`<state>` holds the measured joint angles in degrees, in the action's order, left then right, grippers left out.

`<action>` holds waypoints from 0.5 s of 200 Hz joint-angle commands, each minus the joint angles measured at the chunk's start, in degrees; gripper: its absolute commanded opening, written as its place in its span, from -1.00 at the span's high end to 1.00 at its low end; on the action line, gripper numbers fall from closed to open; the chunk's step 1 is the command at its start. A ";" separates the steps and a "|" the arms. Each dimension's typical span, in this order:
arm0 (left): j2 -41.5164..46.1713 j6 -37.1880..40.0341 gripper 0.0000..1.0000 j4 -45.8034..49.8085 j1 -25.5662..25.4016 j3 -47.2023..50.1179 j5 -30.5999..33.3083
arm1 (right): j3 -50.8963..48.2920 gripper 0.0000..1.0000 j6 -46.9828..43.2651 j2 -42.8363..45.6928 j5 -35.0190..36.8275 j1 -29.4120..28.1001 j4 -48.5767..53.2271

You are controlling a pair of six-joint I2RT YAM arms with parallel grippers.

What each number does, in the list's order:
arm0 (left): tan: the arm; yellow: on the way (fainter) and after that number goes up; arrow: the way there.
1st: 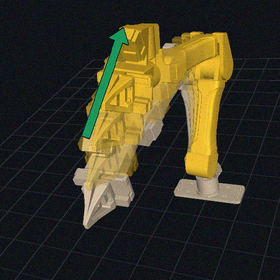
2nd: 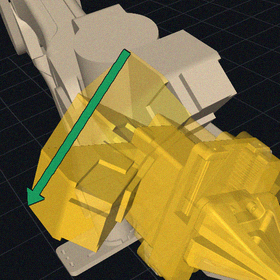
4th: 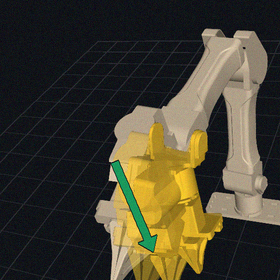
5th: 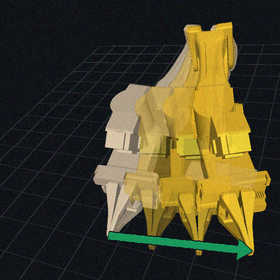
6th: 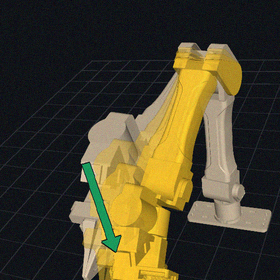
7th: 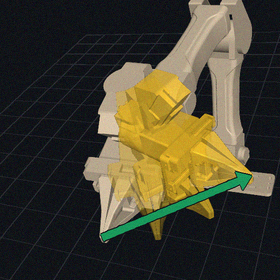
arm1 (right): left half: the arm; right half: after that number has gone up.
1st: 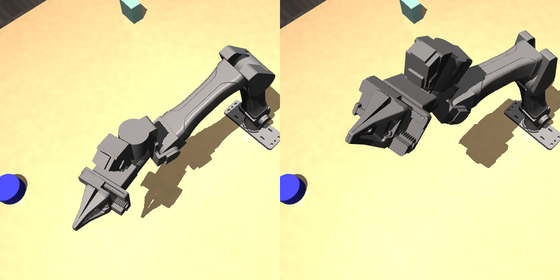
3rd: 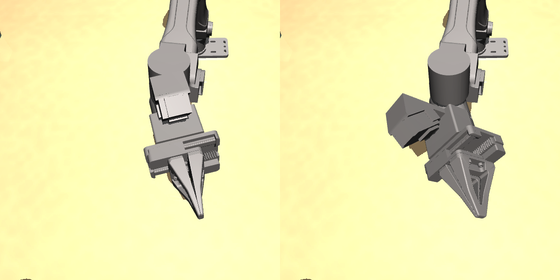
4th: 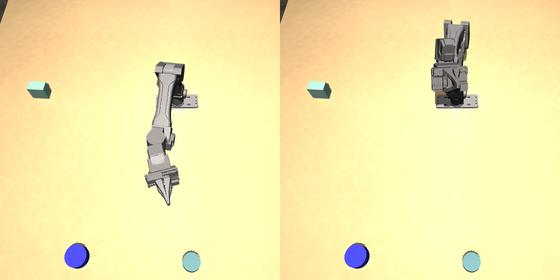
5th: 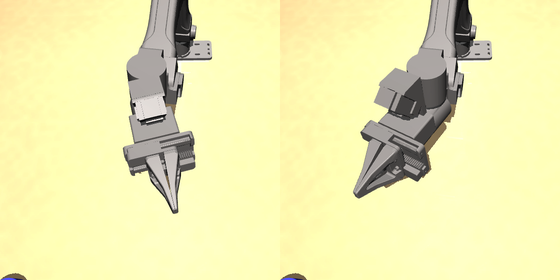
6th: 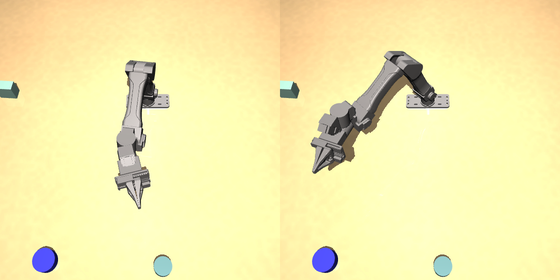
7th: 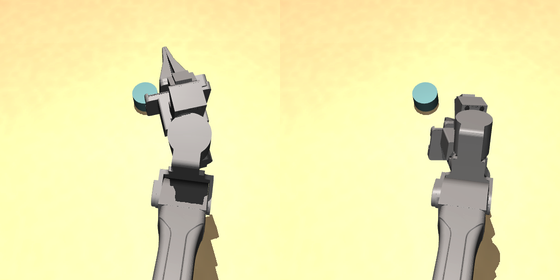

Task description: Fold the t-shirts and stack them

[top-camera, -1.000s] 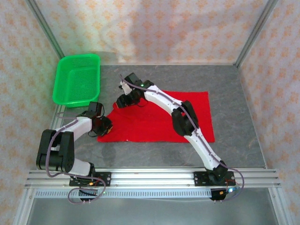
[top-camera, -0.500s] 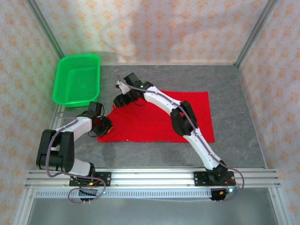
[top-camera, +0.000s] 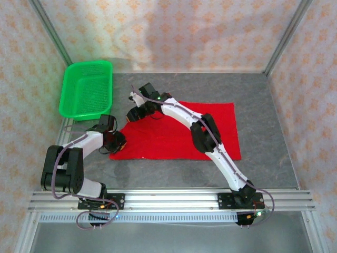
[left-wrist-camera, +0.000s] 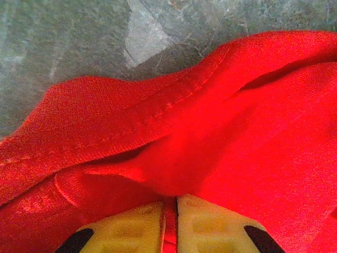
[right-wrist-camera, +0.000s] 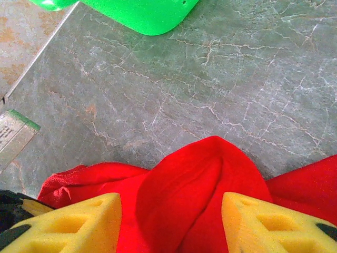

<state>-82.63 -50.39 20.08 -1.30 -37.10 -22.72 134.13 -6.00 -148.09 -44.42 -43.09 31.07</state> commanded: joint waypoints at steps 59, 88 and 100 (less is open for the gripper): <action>-2.14 1.84 0.73 2.78 0.95 0.22 0.44 | -3.67 0.39 -3.05 0.83 -0.27 -0.06 0.75; -2.45 2.03 0.74 2.78 1.04 0.11 0.48 | -3.88 0.84 -2.69 2.01 2.03 0.19 0.01; -2.43 2.05 0.74 2.88 1.06 0.25 0.55 | -4.05 0.97 -2.04 2.50 2.62 0.47 -0.58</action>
<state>-83.15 -49.39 20.10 -0.82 -37.36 -23.57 130.58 -8.23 -148.07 -43.70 -43.07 31.57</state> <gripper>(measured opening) 0.133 0.065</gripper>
